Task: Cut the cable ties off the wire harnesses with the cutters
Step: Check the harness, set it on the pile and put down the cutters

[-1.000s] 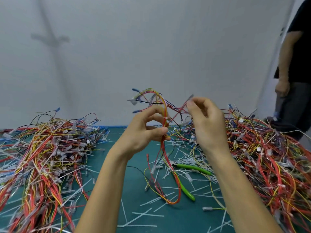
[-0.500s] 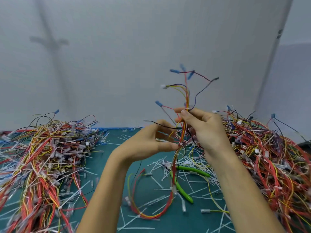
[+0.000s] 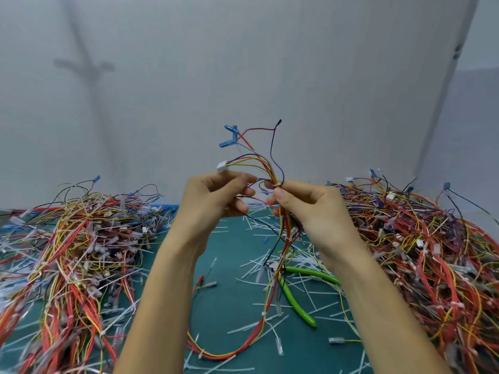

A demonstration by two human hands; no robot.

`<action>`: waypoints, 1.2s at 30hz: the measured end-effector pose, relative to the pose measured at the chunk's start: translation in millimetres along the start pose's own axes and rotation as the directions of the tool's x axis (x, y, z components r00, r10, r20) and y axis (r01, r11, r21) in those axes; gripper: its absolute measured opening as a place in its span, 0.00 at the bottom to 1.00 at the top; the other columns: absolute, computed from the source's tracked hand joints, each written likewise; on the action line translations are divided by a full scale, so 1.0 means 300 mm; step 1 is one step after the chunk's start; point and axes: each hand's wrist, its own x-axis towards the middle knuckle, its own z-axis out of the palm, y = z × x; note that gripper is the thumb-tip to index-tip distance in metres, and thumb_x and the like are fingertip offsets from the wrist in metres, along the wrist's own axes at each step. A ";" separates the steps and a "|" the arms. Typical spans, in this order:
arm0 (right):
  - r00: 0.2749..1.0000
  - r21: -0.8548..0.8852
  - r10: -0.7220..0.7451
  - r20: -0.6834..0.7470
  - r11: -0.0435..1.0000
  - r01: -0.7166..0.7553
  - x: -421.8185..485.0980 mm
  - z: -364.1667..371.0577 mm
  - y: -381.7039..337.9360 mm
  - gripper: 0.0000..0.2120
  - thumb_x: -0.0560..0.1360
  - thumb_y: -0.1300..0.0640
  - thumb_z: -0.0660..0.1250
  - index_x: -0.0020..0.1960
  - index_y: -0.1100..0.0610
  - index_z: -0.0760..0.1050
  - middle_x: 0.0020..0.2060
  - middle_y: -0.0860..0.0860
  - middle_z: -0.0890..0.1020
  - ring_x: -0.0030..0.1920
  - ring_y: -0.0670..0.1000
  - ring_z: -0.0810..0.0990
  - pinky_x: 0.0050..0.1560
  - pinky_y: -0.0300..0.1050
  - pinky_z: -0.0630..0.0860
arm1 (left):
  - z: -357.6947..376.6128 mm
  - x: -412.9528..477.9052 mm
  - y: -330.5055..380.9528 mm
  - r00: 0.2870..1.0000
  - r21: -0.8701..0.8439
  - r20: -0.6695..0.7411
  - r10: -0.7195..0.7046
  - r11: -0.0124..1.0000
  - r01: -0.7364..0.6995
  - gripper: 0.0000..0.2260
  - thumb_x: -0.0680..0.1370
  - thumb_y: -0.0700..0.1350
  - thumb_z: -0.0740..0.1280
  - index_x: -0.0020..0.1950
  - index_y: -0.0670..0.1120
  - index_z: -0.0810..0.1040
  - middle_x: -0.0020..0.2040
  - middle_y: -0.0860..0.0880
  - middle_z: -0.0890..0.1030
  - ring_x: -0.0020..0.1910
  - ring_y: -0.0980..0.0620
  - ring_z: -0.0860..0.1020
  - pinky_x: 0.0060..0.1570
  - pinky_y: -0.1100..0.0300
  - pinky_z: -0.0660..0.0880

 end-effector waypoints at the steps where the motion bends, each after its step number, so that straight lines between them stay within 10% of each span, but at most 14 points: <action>1: 1.000 0.026 0.003 -0.024 1.000 -0.003 0.001 -0.002 0.002 0.12 0.77 0.63 0.69 0.43 0.47 0.84 0.35 0.48 0.86 0.36 0.42 0.83 0.38 0.32 0.77 | -0.007 -0.001 0.001 1.000 0.019 0.004 -0.010 1.000 0.010 0.06 0.78 0.45 0.69 0.48 0.46 0.85 0.38 0.49 0.84 0.29 0.55 0.78 0.34 0.65 0.77; 10: 0.985 0.234 0.158 -0.065 0.962 -0.139 0.019 -0.033 0.009 0.09 0.79 0.62 0.65 0.49 0.56 0.84 0.34 0.49 0.83 0.33 0.46 0.80 0.47 0.51 0.76 | -0.072 0.001 -0.025 0.963 0.105 0.230 -0.138 0.988 0.116 0.04 0.70 0.44 0.74 0.40 0.44 0.84 0.34 0.47 0.80 0.31 0.54 0.77 0.35 0.66 0.77; 17: 0.983 0.477 0.179 0.049 0.860 -0.181 0.028 -0.050 0.003 0.11 0.82 0.63 0.59 0.52 0.62 0.81 0.32 0.48 0.73 0.28 0.43 0.67 0.37 0.41 0.70 | -0.066 0.020 -0.034 0.988 0.096 -0.054 -0.144 0.984 0.148 0.21 0.67 0.62 0.67 0.47 0.46 0.81 0.44 0.51 0.84 0.45 0.57 0.83 0.37 0.63 0.80; 21: 0.982 0.509 0.169 0.087 0.839 -0.190 0.026 -0.052 -0.003 0.11 0.81 0.62 0.59 0.52 0.62 0.80 0.32 0.48 0.73 0.29 0.44 0.67 0.37 0.41 0.70 | -0.079 0.018 -0.036 0.996 -0.039 0.028 -0.080 0.996 0.082 0.18 0.68 0.56 0.71 0.56 0.53 0.81 0.50 0.48 0.86 0.47 0.50 0.85 0.46 0.58 0.82; 29: 0.976 0.523 0.204 0.072 0.826 -0.212 0.025 -0.052 -0.005 0.11 0.81 0.62 0.59 0.53 0.63 0.80 0.32 0.48 0.74 0.29 0.44 0.69 0.33 0.38 0.71 | -0.060 0.023 -0.026 0.999 -0.194 -0.035 0.021 0.981 -0.028 0.05 0.69 0.45 0.72 0.39 0.45 0.86 0.40 0.48 0.86 0.39 0.54 0.83 0.41 0.66 0.79; 36: 0.989 0.284 0.150 0.001 0.948 -0.144 0.014 -0.034 -0.002 0.08 0.77 0.60 0.67 0.51 0.58 0.84 0.41 0.51 0.86 0.44 0.46 0.81 0.47 0.46 0.73 | -0.051 0.012 0.034 0.937 0.196 -0.199 0.286 0.949 -0.248 0.09 0.78 0.51 0.68 0.41 0.52 0.84 0.40 0.57 0.85 0.40 0.61 0.79 0.46 0.60 0.77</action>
